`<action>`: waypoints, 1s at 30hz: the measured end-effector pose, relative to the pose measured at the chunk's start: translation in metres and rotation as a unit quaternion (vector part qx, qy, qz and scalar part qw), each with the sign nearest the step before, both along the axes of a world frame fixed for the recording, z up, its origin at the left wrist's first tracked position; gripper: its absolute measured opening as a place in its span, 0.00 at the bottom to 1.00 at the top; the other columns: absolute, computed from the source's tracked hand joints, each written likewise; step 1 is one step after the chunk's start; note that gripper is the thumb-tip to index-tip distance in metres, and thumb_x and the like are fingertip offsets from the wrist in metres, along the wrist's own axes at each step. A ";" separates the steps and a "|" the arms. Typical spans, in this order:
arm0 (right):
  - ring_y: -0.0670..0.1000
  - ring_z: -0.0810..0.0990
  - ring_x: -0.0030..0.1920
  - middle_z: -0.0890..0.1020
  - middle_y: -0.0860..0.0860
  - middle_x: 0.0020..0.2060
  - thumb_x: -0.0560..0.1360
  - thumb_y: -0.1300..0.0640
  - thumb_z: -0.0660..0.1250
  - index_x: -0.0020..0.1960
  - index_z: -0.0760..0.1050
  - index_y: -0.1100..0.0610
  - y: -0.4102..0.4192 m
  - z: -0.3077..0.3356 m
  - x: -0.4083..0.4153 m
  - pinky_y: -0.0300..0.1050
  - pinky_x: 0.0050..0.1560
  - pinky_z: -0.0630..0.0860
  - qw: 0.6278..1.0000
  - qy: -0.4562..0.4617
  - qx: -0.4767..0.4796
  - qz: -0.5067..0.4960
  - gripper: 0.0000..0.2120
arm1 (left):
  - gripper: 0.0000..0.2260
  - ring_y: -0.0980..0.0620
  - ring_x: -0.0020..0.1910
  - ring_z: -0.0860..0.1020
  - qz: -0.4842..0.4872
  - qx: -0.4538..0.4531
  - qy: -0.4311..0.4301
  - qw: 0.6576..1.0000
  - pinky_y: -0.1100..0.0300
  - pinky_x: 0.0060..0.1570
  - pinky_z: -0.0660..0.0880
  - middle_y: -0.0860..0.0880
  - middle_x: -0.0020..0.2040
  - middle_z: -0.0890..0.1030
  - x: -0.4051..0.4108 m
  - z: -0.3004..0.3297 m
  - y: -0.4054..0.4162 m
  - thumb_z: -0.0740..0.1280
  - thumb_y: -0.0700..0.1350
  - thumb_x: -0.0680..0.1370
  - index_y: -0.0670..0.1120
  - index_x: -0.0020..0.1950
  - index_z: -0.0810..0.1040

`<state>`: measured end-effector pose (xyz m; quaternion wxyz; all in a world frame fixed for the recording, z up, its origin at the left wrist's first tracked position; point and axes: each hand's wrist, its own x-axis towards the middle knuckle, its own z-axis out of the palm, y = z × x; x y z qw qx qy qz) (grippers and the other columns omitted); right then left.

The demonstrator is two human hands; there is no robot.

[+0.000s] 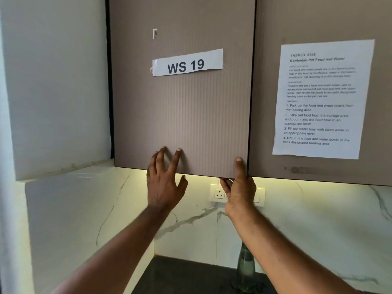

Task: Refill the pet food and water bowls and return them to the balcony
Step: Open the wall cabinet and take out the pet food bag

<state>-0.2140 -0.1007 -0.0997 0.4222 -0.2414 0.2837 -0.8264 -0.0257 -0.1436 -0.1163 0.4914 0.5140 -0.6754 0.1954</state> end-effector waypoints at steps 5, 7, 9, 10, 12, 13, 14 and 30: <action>0.47 0.67 0.33 0.68 0.43 0.24 0.73 0.39 0.73 0.28 0.72 0.49 0.024 0.013 0.000 0.48 0.38 0.66 0.984 0.116 -0.057 -0.124 0.22 | 0.40 0.45 0.83 0.50 -0.066 0.004 0.023 0.998 0.34 0.67 0.73 0.54 0.84 0.48 0.009 0.012 0.028 0.65 0.58 0.73 0.66 0.81 0.49; 0.44 0.57 0.30 0.59 0.42 0.24 0.75 0.40 0.71 0.24 0.64 0.48 0.037 0.023 0.001 0.46 0.35 0.55 0.967 0.162 -0.099 -0.167 0.27 | 0.37 0.47 0.82 0.53 -0.093 -0.007 0.018 0.995 0.36 0.61 0.78 0.57 0.84 0.50 0.013 0.016 0.040 0.60 0.60 0.73 0.66 0.81 0.51; 0.43 0.57 0.29 0.58 0.41 0.23 0.77 0.42 0.70 0.24 0.63 0.47 0.052 0.031 0.002 0.41 0.32 0.55 0.953 0.201 -0.131 -0.184 0.27 | 0.35 0.49 0.81 0.55 -0.109 -0.009 0.013 0.994 0.38 0.61 0.78 0.58 0.83 0.50 0.014 0.022 0.055 0.58 0.62 0.74 0.65 0.81 0.52; 0.43 0.57 0.28 0.59 0.41 0.23 0.77 0.43 0.69 0.24 0.64 0.46 0.060 0.033 0.003 0.39 0.31 0.56 0.945 0.222 -0.144 -0.193 0.26 | 0.34 0.49 0.81 0.56 -0.120 -0.010 0.013 0.993 0.39 0.63 0.77 0.59 0.83 0.50 0.014 0.026 0.063 0.59 0.62 0.76 0.65 0.81 0.52; 0.42 0.60 0.28 0.62 0.40 0.23 0.77 0.42 0.68 0.26 0.67 0.43 0.077 0.038 0.009 0.38 0.32 0.59 0.926 0.262 -0.170 -0.213 0.23 | 0.33 0.51 0.81 0.56 -0.152 -0.018 0.018 0.988 0.44 0.65 0.73 0.60 0.83 0.49 0.013 0.033 0.079 0.60 0.63 0.78 0.66 0.81 0.51; 0.40 0.64 0.28 0.66 0.39 0.22 0.78 0.43 0.68 0.28 0.70 0.40 0.085 0.041 0.013 0.36 0.33 0.61 0.917 0.277 -0.182 -0.223 0.20 | 0.33 0.52 0.81 0.55 -0.168 -0.021 0.020 0.985 0.45 0.66 0.71 0.61 0.83 0.48 0.013 0.038 0.088 0.60 0.64 0.78 0.66 0.81 0.51; 0.38 0.70 0.29 0.72 0.37 0.24 0.78 0.44 0.68 0.31 0.74 0.39 0.092 0.043 0.017 0.34 0.35 0.65 0.908 0.289 -0.191 -0.235 0.16 | 0.33 0.52 0.82 0.55 -0.182 -0.023 0.020 0.983 0.46 0.68 0.69 0.61 0.83 0.48 0.014 0.042 0.096 0.60 0.65 0.78 0.66 0.81 0.51; 0.43 0.85 0.52 0.88 0.52 0.55 0.77 0.48 0.75 0.66 0.82 0.60 0.228 0.062 0.176 0.34 0.53 0.81 0.762 0.479 -0.205 -0.383 0.23 | 0.36 0.51 0.82 0.53 -0.356 -0.078 -0.012 0.931 0.38 0.76 0.62 0.50 0.84 0.54 0.123 0.066 0.224 0.63 0.64 0.79 0.52 0.83 0.57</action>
